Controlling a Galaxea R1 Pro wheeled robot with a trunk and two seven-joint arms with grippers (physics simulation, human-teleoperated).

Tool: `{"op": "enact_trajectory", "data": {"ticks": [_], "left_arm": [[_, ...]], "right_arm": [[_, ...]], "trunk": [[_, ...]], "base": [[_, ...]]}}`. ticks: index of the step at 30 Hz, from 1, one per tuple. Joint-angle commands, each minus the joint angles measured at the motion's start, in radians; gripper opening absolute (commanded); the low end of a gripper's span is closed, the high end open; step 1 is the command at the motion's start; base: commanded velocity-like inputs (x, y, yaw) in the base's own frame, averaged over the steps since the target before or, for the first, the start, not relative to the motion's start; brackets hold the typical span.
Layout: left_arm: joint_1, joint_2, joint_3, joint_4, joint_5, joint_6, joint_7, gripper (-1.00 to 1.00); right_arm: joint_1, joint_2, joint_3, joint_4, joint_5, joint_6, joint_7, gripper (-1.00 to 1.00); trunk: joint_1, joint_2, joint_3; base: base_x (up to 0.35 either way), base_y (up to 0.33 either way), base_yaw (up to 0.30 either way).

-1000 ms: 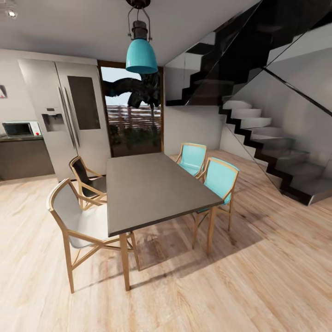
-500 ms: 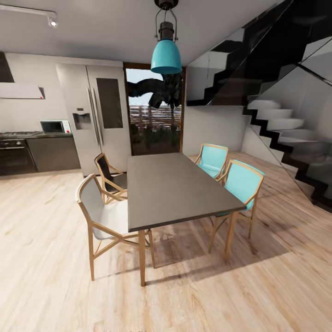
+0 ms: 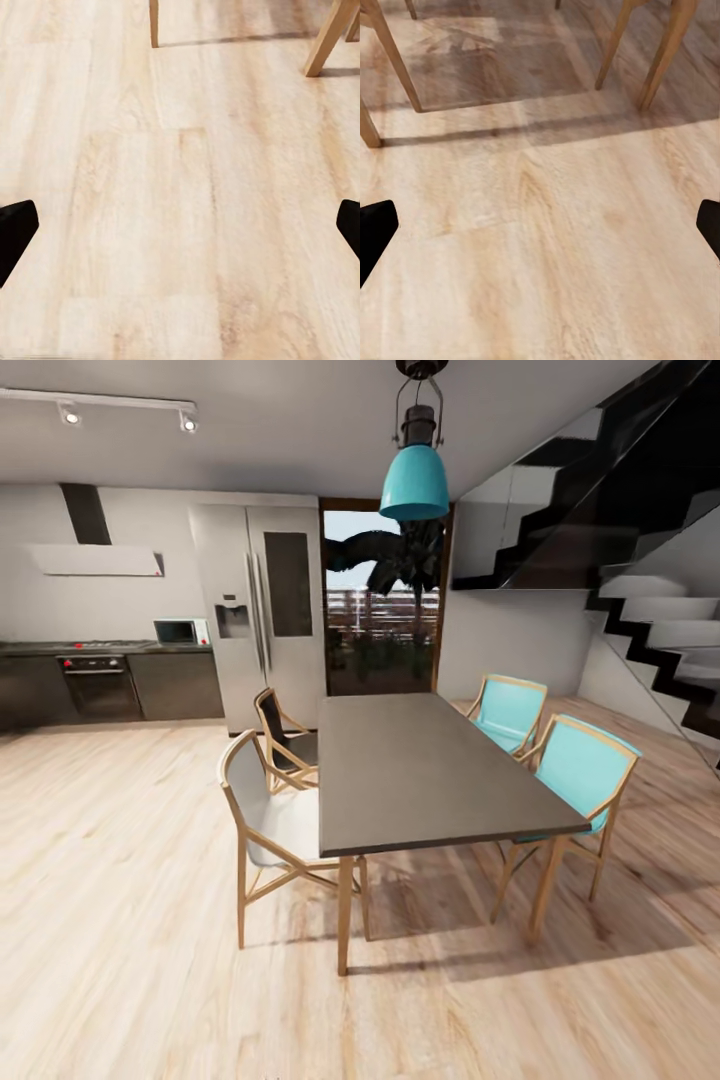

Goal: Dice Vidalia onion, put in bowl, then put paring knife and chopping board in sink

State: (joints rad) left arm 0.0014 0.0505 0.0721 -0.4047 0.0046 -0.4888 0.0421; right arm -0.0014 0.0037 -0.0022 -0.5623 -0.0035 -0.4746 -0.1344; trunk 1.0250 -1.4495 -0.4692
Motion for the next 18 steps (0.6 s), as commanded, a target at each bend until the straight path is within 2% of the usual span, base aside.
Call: {"op": "enact_trajectory", "data": {"ticks": [1,7,18], "left_arm": [[0.000,0.000,-0.001,-0.002,0.001,-0.002,0.002,1.00],[0.000,-0.001,-0.001,-0.005,0.001,-0.001,0.002,1.00],[0.000,0.000,-0.002,0.000,0.004,-0.001,0.002,1.00]], "right_arm": [[0.000,0.000,0.000,0.000,0.000,-0.012,-0.004,1.00],[0.000,0.001,0.000,0.001,-0.001,-0.062,-0.028,1.00],[0.000,0.001,0.001,0.001,0.000,-0.069,-0.033,1.00]], "trunk": [[0.000,0.000,-0.001],[0.000,0.000,-0.001],[0.000,0.000,-0.001]], "base": [[0.000,0.000,0.284],[0.000,0.000,0.284],[0.000,0.000,0.284]]}}
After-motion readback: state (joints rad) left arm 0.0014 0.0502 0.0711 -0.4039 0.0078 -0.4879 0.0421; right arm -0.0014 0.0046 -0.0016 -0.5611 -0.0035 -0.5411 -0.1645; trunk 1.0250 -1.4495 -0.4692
